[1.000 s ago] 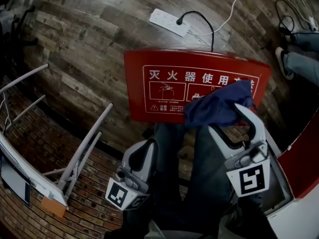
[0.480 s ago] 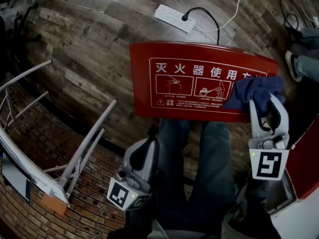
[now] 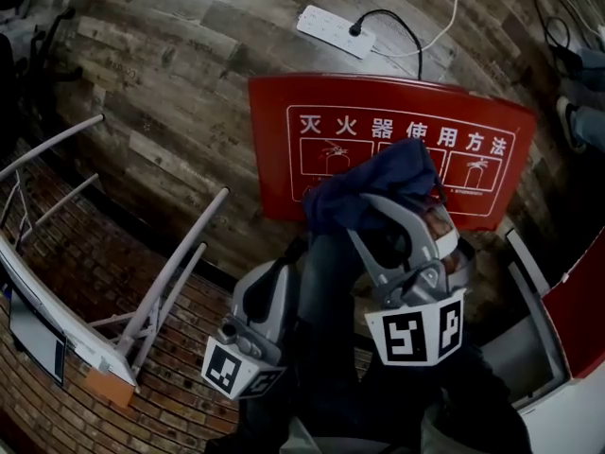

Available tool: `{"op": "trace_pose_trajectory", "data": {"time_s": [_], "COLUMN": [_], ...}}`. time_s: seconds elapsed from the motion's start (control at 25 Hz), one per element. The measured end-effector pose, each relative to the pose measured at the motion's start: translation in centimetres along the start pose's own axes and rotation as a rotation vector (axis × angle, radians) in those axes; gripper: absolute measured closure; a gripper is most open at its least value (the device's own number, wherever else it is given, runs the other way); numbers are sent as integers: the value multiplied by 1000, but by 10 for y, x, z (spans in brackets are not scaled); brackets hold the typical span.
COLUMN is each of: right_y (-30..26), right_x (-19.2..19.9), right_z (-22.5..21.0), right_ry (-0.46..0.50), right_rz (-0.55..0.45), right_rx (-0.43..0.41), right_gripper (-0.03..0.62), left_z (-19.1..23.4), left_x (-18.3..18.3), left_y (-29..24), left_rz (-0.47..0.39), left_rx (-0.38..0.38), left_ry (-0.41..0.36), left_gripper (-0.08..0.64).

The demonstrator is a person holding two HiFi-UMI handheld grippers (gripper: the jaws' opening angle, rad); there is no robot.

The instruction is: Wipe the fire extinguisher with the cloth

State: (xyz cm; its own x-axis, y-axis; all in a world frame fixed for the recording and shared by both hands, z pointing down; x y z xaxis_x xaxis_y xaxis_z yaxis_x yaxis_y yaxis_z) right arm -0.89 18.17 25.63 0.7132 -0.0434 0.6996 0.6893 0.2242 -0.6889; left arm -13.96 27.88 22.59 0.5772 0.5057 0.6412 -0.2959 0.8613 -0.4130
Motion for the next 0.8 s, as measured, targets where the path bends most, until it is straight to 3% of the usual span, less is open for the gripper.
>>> {"op": "trace_pose_trajectory", "data": {"time_s": [0.08,0.16,0.32,0.44,0.52,0.56,0.68,0.76,0.8], "right_y": [15,45,107,102,78,62,14,1,2], "right_x": [15,46,116,108,85,71,19,0,1], "right_z": [-15,-38,-64,-62,-47,-34,6,18,19], "right_ry": [-9,-39,-271,-289,-329,-328,-128,-19,-13], "right_rz": [-15,35,223,200,141,119,26,-21,-25], "right_rx": [34,114,324,382,343,283,62,-1,-11], "right_gripper": [485,485,485,485,486,486,485,486,485], "left_z": [0,0,-2,-4,-4,-5,-8,-10,-11], "left_x": [1,2,3,7,12,13,13,10,9], "left_y": [0,1,-4,-6,-8,-9,-11,-12,-13], "left_rz": [5,6,-2,5,17,22,35,36,35], "left_rx": [2,4,16,24,26,27,26,27,26], "left_ry": [1,8,29,34,24,20,10,-1,-4], "left_gripper": [555,555,555,555,555,555,555,555,555]}}
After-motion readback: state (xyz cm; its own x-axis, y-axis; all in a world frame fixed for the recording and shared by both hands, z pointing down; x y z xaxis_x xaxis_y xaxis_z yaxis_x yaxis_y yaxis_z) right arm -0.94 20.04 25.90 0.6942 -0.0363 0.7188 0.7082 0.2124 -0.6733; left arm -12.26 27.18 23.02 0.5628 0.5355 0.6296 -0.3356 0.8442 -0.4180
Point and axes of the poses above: the fingertips, and each gripper's own axes: y backward along the fingers, z to its left, x out of its underside, the point moved 6 cm from there along y, backward along the fingers, and after that the axes turned 7 degrees about y, right-handed, at the moved point
